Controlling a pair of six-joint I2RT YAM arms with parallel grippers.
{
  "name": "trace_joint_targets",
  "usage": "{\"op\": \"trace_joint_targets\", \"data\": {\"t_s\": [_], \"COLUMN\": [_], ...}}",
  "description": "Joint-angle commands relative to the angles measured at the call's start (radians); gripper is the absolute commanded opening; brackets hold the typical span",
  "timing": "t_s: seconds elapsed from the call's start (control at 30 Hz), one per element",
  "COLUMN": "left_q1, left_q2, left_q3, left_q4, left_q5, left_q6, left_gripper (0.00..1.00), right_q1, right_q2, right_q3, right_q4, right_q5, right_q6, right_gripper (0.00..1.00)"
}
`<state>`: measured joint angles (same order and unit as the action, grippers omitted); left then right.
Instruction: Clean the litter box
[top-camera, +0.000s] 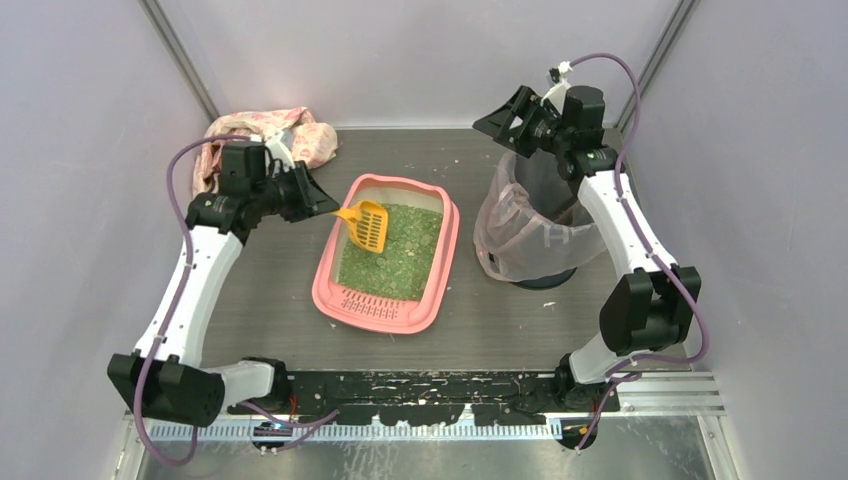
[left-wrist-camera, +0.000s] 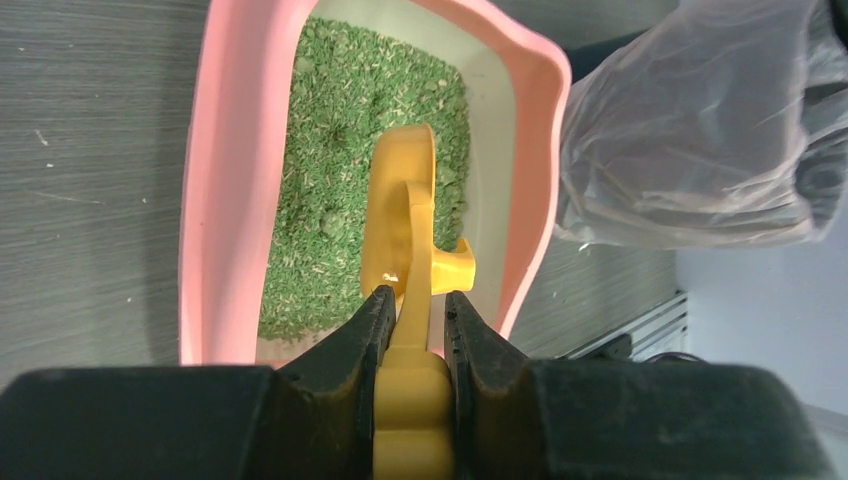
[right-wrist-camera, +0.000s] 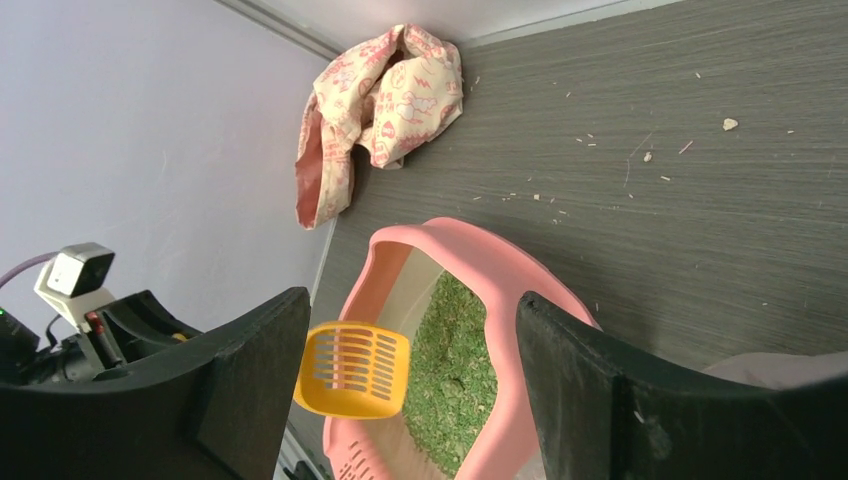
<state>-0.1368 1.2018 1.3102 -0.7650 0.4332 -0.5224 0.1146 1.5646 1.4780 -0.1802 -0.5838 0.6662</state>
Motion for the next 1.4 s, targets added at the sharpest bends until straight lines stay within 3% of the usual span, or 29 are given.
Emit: {"op": "trace_joint_targets", "data": {"t_s": [0.0,0.23,0.47,0.77,0.9,1.13,1.37], "left_q1": [-0.044,-0.095,-0.190,-0.225,-0.233,-0.250,-0.286], "left_q2": [0.045,0.166,0.328,0.434,0.461,0.419,0.392], "left_q3": [-0.019,0.016,0.117,0.203,0.233,0.134,0.085], "left_q4": [0.084,0.165,0.163,0.130,0.100,0.205,0.197], "left_q5": [-0.031,-0.083,-0.191,-0.268,-0.197,-0.086,-0.115], "left_q6": [0.065,0.098,0.146,0.190,0.171,0.021,0.005], "left_gripper": [0.00,0.00,0.00,0.00,0.00,0.00,0.00], "right_q1": [0.022,0.038,0.048,0.049,0.050,0.049,0.049], "right_q2": [-0.023,-0.009,0.012,-0.025,-0.021,-0.023,-0.065], "right_q3": [-0.004,0.015,0.007,-0.071,-0.067,-0.068,-0.051], "right_q4": [0.039,-0.001,0.013,0.046,0.022,0.037,0.016], "right_q5": [0.047,0.046,0.008,0.011,0.024,0.007,-0.002], "right_q6": [0.016,-0.002,-0.049,-0.063,-0.067,-0.073,-0.086], "right_gripper": [0.80,0.80,0.80,0.80,0.80,0.80,0.80]}}
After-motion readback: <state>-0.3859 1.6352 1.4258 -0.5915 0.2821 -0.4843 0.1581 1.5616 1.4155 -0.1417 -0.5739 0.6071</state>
